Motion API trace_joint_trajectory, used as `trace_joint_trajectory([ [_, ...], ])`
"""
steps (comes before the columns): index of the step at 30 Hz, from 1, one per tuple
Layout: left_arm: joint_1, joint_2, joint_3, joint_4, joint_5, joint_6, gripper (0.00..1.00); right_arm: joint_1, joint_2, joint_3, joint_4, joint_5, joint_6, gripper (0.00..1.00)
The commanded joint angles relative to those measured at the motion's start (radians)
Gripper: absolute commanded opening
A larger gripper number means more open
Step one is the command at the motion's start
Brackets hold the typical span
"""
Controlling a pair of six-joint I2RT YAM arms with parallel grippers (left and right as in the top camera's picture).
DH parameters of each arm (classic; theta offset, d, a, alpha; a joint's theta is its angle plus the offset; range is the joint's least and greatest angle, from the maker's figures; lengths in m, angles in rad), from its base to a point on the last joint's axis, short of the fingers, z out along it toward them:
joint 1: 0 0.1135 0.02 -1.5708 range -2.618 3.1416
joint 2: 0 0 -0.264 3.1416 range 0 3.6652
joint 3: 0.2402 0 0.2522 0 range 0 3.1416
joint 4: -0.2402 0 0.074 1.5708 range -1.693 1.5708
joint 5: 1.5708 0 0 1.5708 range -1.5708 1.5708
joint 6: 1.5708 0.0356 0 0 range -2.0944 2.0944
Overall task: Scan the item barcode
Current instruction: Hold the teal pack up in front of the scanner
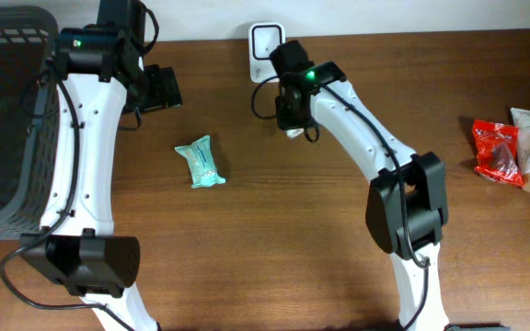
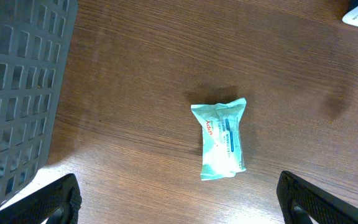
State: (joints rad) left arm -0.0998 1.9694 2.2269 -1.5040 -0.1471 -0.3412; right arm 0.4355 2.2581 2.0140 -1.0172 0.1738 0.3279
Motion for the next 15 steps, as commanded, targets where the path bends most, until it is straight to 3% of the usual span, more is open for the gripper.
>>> trace_joint_trajectory([
  [1,-0.003,0.002,-0.003,-0.001,-0.007,-0.006,0.99,0.026,-0.02,0.025,0.107,0.287,-0.061,0.04],
  [5,-0.003,0.002,-0.003,-0.001,-0.007,-0.006,0.99,0.029,-0.012,0.026,0.455,0.309,-0.462,0.04],
  [6,-0.003,0.002,-0.003,-0.001,-0.007,-0.006,0.99,0.029,-0.008,0.025,0.524,0.309,-0.508,0.04],
  [10,-0.003,0.001,-0.003,-0.001,-0.007,-0.006,0.99,0.025,0.056,0.023,0.69,0.203,-0.639,0.04],
  [15,-0.003,0.002,-0.003,-0.001,-0.007,-0.006,0.99,0.023,0.127,0.023,0.833,0.203,-0.66,0.04],
])
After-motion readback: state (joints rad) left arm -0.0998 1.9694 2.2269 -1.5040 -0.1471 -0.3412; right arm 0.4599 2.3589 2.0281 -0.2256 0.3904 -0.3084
